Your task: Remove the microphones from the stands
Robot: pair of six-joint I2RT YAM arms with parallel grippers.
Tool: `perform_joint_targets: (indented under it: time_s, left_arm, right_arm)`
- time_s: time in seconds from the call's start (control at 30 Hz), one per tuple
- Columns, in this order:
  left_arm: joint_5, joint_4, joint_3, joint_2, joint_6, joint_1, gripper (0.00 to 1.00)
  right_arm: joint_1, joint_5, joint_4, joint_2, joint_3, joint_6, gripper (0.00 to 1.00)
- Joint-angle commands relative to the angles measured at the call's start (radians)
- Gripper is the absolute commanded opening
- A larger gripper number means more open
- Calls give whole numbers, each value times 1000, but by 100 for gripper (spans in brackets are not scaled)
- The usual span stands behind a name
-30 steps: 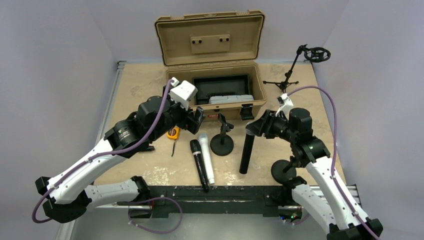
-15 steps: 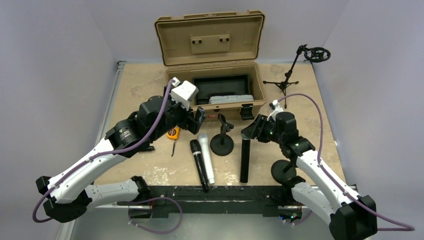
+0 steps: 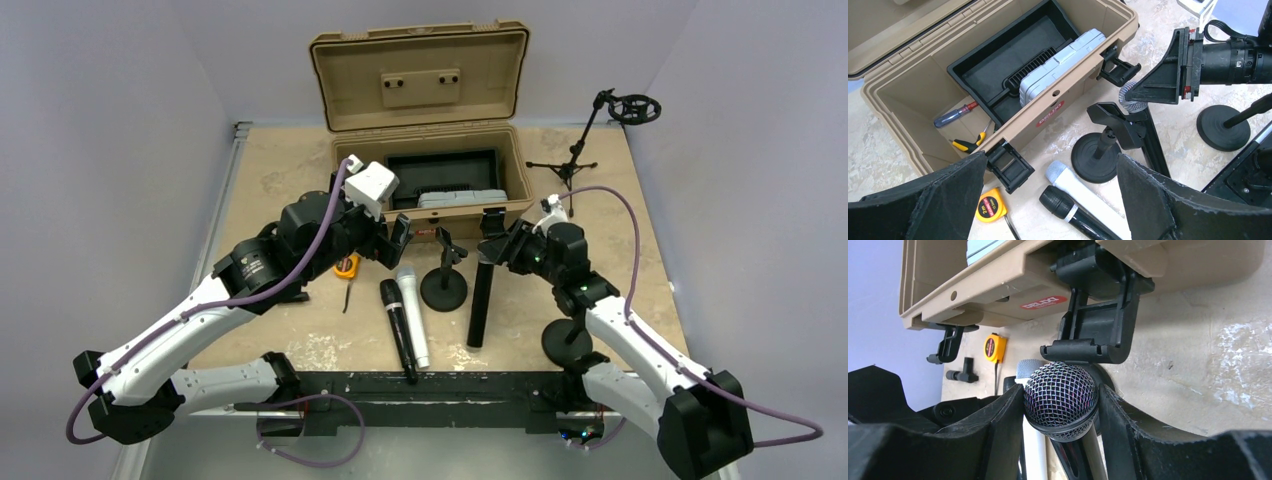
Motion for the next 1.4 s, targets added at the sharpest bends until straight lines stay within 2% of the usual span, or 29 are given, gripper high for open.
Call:
perform_joint_targets:
  time_s: [0.0, 0.17, 0.33, 0.47, 0.57, 0.83, 1.1, 1.37]
  left_arm:
    - [7, 29, 10, -3, -9, 1, 98]
    - [12, 29, 12, -2, -9, 1, 98]
    - [14, 27, 11, -3, -10, 1, 98]
    - [10, 28, 10, 0, -9, 1, 98]
    - [14, 28, 10, 2, -11, 1, 98]
    - [8, 29, 9, 6, -9, 1, 98]
    - [10, 25, 11, 3, -10, 1, 98]
    - [8, 25, 11, -8, -9, 1, 98]
  right_arm:
    - [3, 50, 81, 81, -42, -25, 17]
    - [8, 48, 33, 63, -9, -57, 21]
    - [10, 44, -10, 38, 10, -81, 31]
    - [12, 43, -42, 31, 21, -105, 42]
    - [14, 59, -43, 15, 39, -116, 54]
    - [13, 62, -36, 12, 73, -123, 72]
    - [14, 109, -90, -23, 225, -171, 75]
    - [10, 368, -206, 22, 525, -260, 75]
